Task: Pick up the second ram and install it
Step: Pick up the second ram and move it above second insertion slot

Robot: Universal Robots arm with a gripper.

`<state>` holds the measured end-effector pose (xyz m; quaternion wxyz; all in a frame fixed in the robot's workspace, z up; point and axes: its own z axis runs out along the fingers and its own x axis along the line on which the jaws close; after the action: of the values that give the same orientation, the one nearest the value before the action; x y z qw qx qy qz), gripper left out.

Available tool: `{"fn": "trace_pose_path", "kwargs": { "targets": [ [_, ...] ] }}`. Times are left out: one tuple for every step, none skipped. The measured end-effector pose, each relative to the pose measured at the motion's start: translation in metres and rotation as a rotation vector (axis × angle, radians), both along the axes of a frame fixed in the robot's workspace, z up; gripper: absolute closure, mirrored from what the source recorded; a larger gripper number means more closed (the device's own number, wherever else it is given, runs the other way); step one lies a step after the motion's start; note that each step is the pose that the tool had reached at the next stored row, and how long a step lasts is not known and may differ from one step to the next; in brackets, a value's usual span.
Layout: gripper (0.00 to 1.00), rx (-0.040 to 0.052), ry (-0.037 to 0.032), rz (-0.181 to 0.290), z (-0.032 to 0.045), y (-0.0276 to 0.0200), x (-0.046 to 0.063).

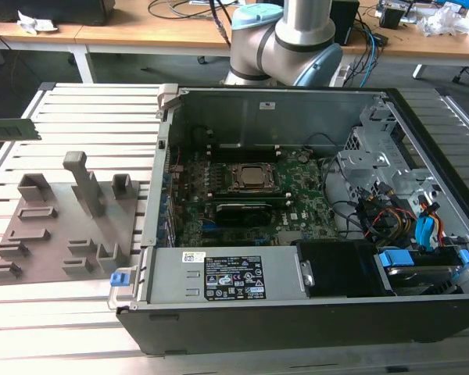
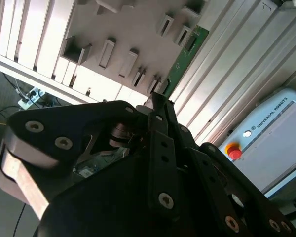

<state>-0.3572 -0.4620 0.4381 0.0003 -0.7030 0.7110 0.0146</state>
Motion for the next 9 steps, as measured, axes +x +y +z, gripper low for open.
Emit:
{"fn": "trace_pose_path", "kwargs": {
  "targets": [
    [0.86,-0.001,0.0003,0.0,0.0,0.0,0.008],
    [0.86,-0.0014,0.0007,0.0,0.0001,0.0,0.015],
    [0.86,-0.0014,0.0008,0.0,0.0,0.0,0.023],
    [0.86,-0.0014,0.0009,0.0,0.0,0.0,0.026],
    [0.86,-0.0015,0.001,0.0,0.0,0.0,0.029],
    [0.86,-0.0017,0.0011,0.0,0.0001,0.0,0.036],
    [0.86,-0.0017,0.001,0.0,0.0,0.0,0.041],
    [0.86,-0.0019,0.0012,0.0,0.0,0.0,0.047],
    [0.86,-0.0017,0.0012,0.0,0.0,0.0,0.053]
  ]
}}
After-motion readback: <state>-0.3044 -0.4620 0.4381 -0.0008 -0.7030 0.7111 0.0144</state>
